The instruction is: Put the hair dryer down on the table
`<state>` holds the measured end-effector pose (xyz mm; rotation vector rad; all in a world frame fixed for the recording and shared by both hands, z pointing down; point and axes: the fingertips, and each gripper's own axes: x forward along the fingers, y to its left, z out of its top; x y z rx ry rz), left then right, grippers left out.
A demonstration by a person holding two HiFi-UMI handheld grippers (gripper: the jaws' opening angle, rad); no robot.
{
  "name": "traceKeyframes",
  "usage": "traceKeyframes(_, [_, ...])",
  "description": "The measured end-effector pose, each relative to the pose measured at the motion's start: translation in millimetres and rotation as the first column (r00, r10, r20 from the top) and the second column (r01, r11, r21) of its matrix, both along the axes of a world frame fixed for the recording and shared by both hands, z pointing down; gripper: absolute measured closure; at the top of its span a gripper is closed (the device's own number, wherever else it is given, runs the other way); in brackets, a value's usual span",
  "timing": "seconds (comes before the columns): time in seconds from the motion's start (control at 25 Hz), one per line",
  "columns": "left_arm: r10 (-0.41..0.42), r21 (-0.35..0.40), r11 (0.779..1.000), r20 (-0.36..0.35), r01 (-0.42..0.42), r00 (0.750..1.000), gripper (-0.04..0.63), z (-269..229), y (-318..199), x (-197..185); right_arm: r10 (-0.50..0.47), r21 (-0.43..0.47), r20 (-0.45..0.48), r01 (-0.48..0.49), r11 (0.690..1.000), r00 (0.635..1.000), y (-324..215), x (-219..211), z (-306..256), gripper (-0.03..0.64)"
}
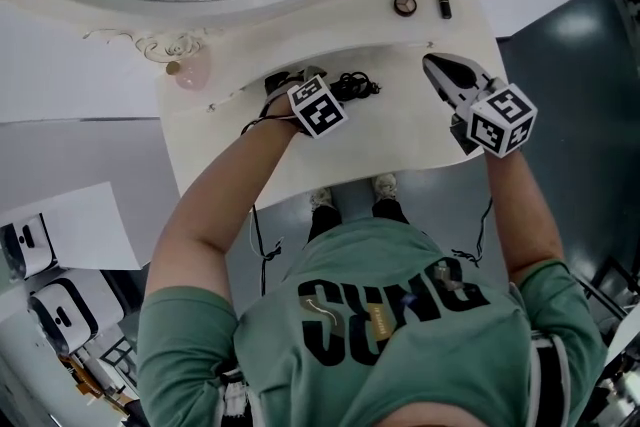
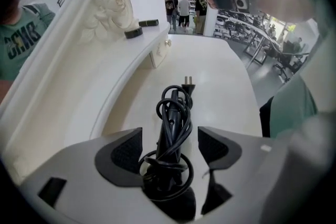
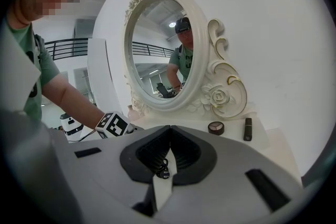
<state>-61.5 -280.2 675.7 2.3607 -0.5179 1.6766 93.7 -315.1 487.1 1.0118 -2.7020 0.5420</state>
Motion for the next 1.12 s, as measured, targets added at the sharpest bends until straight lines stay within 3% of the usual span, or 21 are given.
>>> traceKeyframes(0.16, [-0.045,0.038,0.998,-0.108,0.049,0.993,0.27,-33.0,5.9,-0.5,-0.001,0.011,-0.002,0.001,1.0,1.0,2.1,-5.4,-13.8,0.623])
traceKeyframes(0.28, [-0.091,0.07,0.992,-0.227,0.11,0.97,0.27,-69.8,11.8,-5.9,-0.003,0.023,-0.005,0.003,1.0,1.0,3.4,-10.0,-28.5,0.623])
traceKeyframes(0.44, [-0.165,0.109,0.968,-0.394,0.224,0.904,0.27,-125.0,18.9,-26.8,-0.01,0.032,-0.017,0.01,0.999,1.0,8.6,-18.2,-44.6,0.623])
traceKeyframes(0.56, [-0.204,0.151,0.937,-0.495,0.315,0.845,0.27,-172.5,19.5,-49.6,-0.022,0.044,-0.03,0.023,0.999,0.999,11.3,-25.5,-57.2,0.623])
traceKeyframes(0.68, [-0.239,0.161,0.894,-0.616,0.418,0.751,0.275,-215.6,23.4,-76.3,-0.026,0.051,-0.027,0.027,0.998,0.999,16.3,-34.0,-73.6,0.623])
traceKeyframes(0.84, [-0.26,0.12,0.834,-0.776,0.538,0.575,0.337,-263.0,41.0,-113.1,-0.036,0.057,-0.038,0.039,0.998,0.999,26.7,-47.7,-90.2,0.623])
traceKeyframes(0.96, [-0.255,0.068,0.802,-0.86,0.594,0.443,0.376,-283.5,58.0,-136.7,-0.049,0.056,-0.045,0.052,0.997,0.998,33.5,-58.7,-97.1,0.623])
traceKeyframes(1.04, [-0.259,0.034,0.785,-0.889,0.619,0.378,0.403,-289.5,69.2,-151.3,-0.059,0.055,-0.045,0.062,0.997,0.997,38.8,-68.1,-101.5,0.623])
traceKeyframes(1.12, [-0.256,0.019,0.773,-0.906,0.634,0.338,0.423,-292.4,80.2,-161.8,-0.072,0.057,-0.045,0.074,0.996,0.996,45.6,-76.5,-104.5,0.623])
